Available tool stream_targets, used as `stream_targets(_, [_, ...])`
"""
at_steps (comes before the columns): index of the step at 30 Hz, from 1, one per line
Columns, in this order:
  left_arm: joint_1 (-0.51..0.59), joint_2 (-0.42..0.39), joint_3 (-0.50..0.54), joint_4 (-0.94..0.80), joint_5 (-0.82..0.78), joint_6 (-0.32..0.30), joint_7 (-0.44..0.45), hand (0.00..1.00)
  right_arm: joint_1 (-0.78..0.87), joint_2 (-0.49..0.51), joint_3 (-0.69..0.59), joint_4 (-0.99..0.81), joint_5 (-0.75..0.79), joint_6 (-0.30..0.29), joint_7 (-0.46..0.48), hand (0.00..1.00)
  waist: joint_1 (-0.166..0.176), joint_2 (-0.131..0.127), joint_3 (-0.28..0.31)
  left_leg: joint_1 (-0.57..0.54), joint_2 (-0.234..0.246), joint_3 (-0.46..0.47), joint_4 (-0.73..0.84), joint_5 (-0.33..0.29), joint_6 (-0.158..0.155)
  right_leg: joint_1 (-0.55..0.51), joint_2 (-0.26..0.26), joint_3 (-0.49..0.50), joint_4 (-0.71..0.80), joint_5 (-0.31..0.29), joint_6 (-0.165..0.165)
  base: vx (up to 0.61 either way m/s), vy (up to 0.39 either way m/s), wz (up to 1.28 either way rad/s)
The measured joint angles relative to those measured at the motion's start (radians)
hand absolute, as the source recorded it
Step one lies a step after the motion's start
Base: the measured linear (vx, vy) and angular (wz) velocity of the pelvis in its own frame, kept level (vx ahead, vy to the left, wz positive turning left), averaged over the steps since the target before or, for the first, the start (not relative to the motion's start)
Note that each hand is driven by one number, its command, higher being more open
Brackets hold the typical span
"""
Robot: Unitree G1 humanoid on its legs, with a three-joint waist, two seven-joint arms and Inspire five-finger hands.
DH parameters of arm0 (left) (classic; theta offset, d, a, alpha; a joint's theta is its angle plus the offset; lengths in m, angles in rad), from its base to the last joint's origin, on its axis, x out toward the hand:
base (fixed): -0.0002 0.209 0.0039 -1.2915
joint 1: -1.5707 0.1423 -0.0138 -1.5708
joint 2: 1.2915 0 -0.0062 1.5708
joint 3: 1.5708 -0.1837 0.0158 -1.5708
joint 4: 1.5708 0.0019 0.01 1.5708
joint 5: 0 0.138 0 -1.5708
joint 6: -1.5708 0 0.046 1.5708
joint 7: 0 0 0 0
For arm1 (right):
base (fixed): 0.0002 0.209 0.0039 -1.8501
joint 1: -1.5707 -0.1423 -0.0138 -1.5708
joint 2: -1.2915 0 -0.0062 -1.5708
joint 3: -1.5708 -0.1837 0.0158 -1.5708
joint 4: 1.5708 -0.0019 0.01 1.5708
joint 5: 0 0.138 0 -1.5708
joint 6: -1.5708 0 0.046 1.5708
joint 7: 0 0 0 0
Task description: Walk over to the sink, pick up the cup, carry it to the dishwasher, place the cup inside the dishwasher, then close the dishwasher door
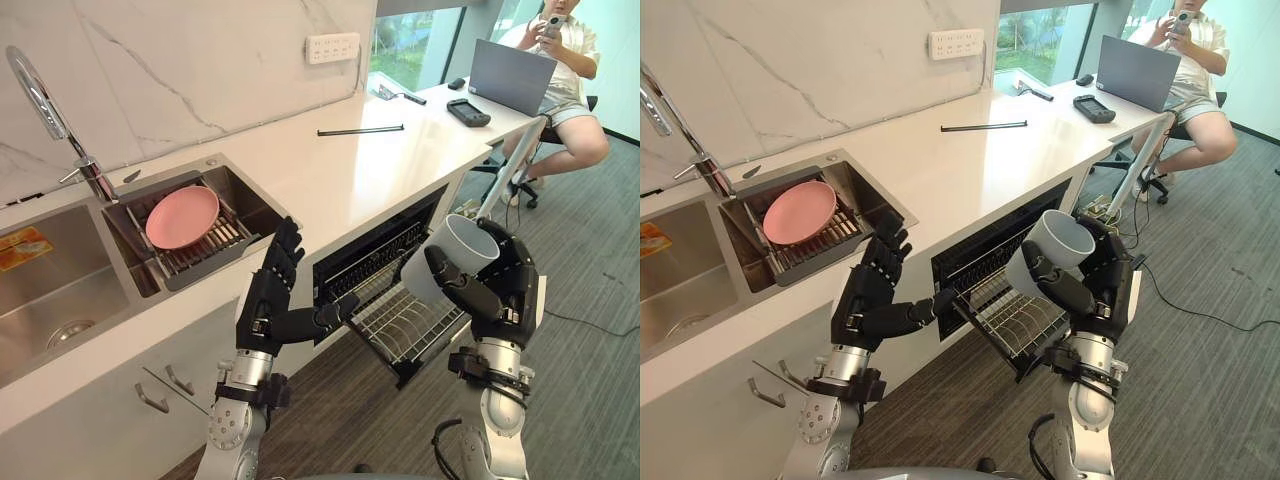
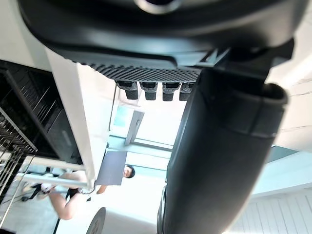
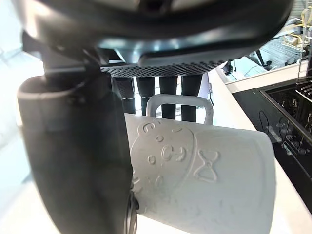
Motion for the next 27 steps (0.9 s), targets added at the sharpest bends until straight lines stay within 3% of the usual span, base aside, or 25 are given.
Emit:
stream_targets(4, [0.019,0.014,-0.004,0.063,-0.015,0.058,-0.089,1.0,0.001,-0.032,-0.026,0.002,-0.001,0.013,0.039,0.0,-0.001,0.0,0.0,-0.001,0.0,0.003,-0.001,0.0,0.0,-0.003,0.001,0.003,0.0,0.001,0.0,0.0,0.0,0.0])
stream_targets(7, [0.046,0.022,-0.003,0.12,-0.008,0.108,-0.095,1.0,0.001,-0.056,-0.045,0.011,-0.006,0.018,0.067,0.0,-0.001,0.0,0.0,-0.005,0.001,0.006,0.0,0.0,0.0,-0.007,0.001,0.005,0.0,0.002,0.0,0.0,0.0,0.0])
stream_targets(11, [0.062,0.034,-0.001,0.174,-0.006,0.127,-0.091,1.0,0.001,-0.087,-0.06,0.05,-0.016,0.031,0.104,0.0,0.001,0.0,0.0,-0.006,0.001,0.005,0.0,0.0,0.0,-0.007,0.0,0.004,0.0,0.003,0.0,0.0,0.0,0.0])
stream_targets(19, [0.082,0.065,0.009,0.449,0.033,0.146,-0.05,1.0,-0.005,-0.164,-0.066,0.241,-0.089,0.08,0.148,0.0,0.0,0.01,0.006,0.0,-0.005,-0.011,-0.011,0.007,0.003,0.0,-0.005,-0.02,0.0,0.003,0.001,0.0,0.003,0.06])
stream_targets(27, [0.125,0.085,0.165,0.724,0.037,0.127,-0.001,1.0,-0.056,-0.273,-0.068,0.429,-0.196,0.116,0.191,0.0,0.008,0.004,0.031,0.015,-0.019,-0.049,-0.039,0.034,0.008,0.018,-0.016,-0.058,0.0,0.002,0.003,-0.03,0.008,0.14])
